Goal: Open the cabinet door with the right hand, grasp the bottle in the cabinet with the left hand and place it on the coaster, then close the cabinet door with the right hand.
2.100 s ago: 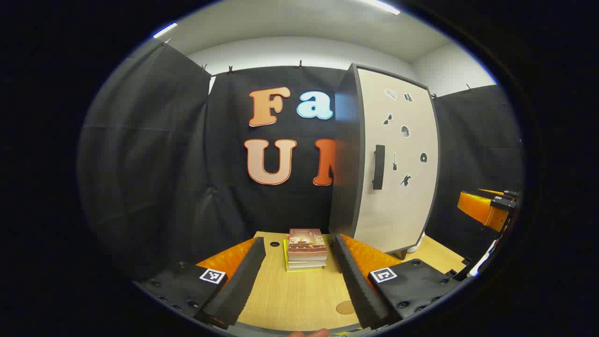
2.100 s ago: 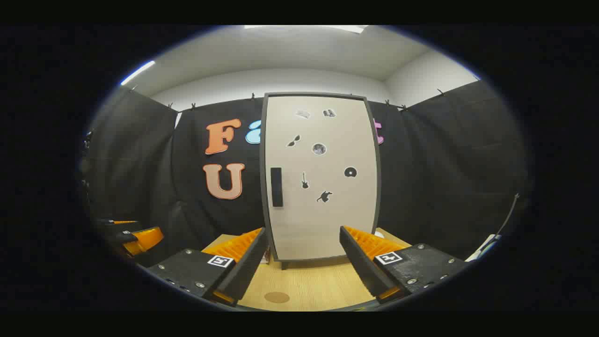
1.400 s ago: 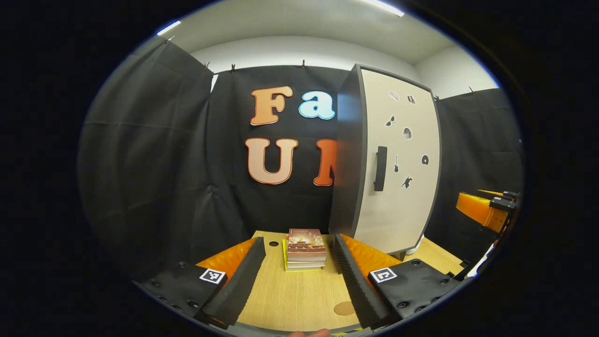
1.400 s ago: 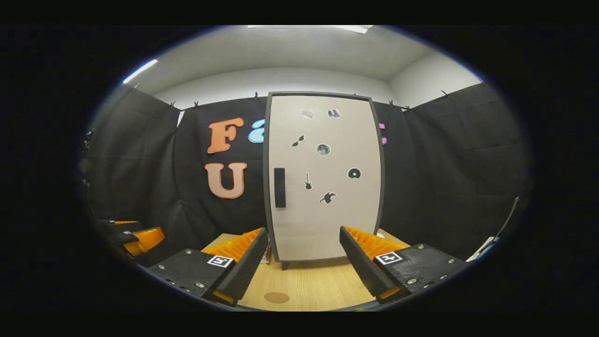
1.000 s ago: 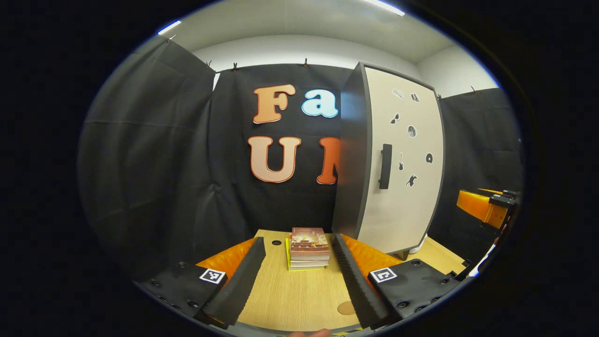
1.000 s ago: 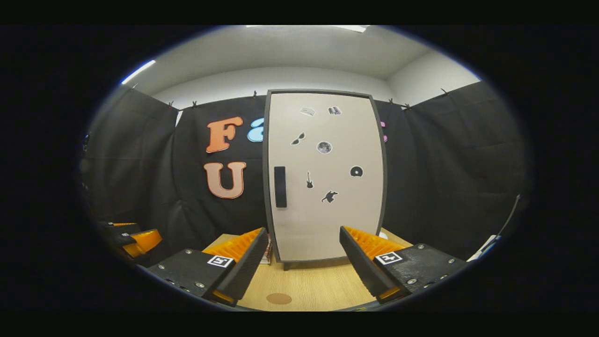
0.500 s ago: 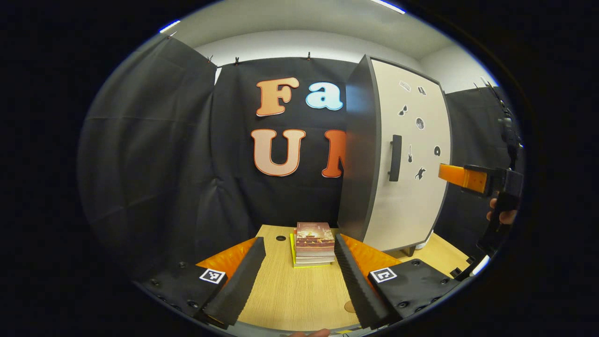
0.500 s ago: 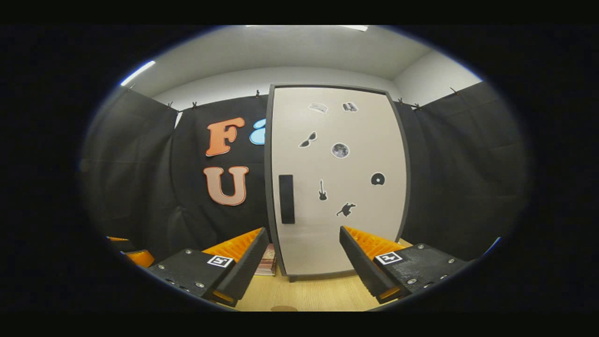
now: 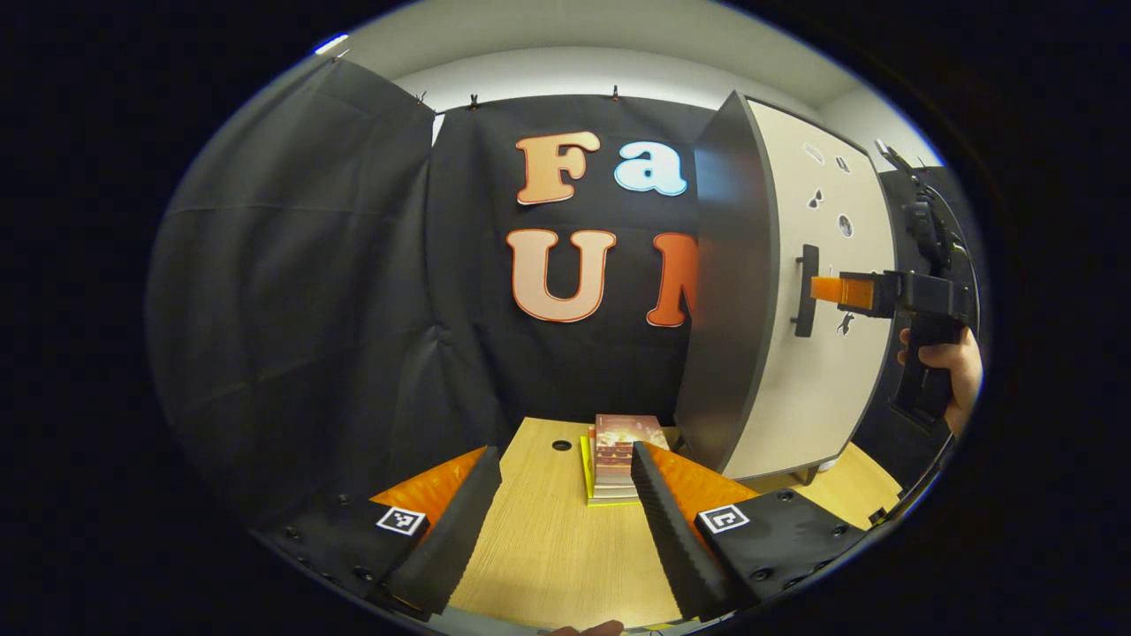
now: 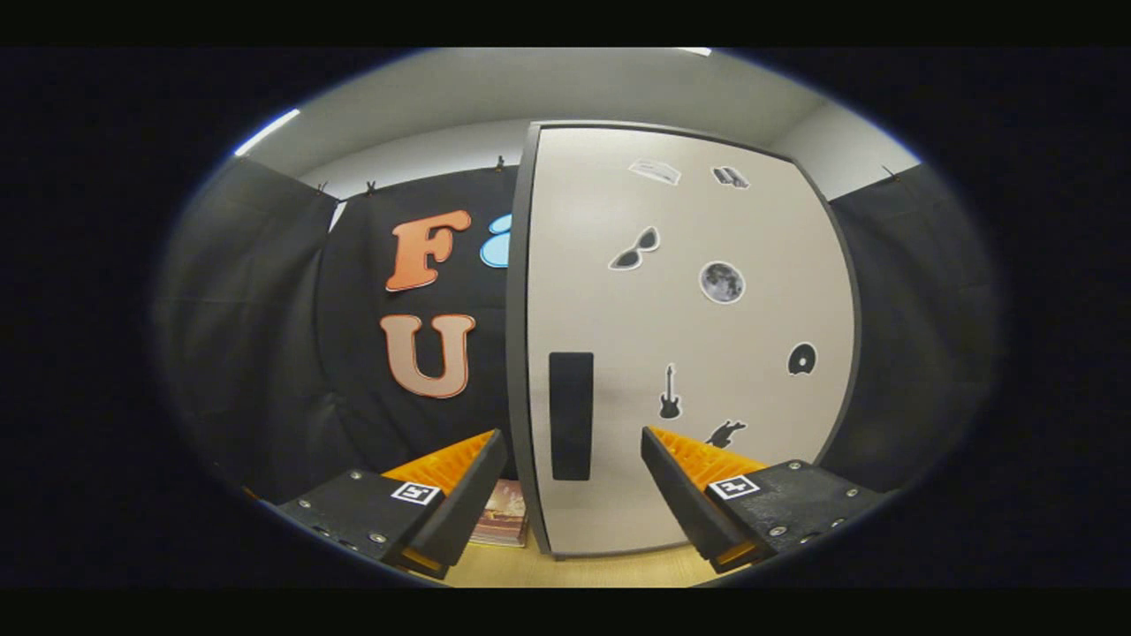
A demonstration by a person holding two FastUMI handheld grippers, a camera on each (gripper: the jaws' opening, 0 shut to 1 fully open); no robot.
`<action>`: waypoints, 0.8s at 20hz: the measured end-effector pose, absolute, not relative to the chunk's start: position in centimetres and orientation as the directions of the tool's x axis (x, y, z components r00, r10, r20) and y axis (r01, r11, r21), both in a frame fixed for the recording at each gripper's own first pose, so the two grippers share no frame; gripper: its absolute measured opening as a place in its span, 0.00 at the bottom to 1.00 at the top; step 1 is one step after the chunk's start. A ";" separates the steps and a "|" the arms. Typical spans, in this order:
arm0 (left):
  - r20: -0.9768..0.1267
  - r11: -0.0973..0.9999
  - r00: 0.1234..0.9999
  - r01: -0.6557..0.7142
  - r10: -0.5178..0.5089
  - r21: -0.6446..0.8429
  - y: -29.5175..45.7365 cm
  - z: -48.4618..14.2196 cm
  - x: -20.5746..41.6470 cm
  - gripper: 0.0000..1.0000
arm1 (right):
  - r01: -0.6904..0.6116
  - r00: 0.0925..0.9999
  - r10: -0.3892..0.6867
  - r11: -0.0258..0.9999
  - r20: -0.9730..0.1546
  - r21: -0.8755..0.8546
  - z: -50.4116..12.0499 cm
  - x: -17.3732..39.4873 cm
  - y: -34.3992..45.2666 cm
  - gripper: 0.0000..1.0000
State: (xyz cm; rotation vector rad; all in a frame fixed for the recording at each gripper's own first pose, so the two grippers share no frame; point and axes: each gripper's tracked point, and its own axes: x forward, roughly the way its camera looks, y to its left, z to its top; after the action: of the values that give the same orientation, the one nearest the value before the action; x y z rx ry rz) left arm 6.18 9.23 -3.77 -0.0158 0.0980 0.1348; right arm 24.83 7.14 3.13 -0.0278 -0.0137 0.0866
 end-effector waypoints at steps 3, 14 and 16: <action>-0.130 0.988 0.980 -0.154 0.151 -0.013 10.6 -4.9 7.1 0.96 | -0.076 0.997 0.076 0.997 -0.004 -0.020 2.5 27.5 7.3 1.00; -0.163 0.986 0.974 -0.164 0.159 -0.014 12.1 -6.3 8.2 0.96 | -0.063 0.998 0.063 0.998 -0.026 0.017 1.3 29.8 7.2 0.34; -0.162 0.986 0.974 -0.164 0.160 -0.011 12.0 -6.2 8.2 0.96 | -0.069 0.997 0.071 0.997 -0.040 0.037 1.3 29.5 7.1 0.31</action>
State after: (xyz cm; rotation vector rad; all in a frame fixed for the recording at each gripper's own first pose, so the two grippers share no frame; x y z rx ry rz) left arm 8.18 12.03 -6.18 -0.0246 0.1617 0.1630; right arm 29.54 7.11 1.30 0.0360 0.0418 0.0701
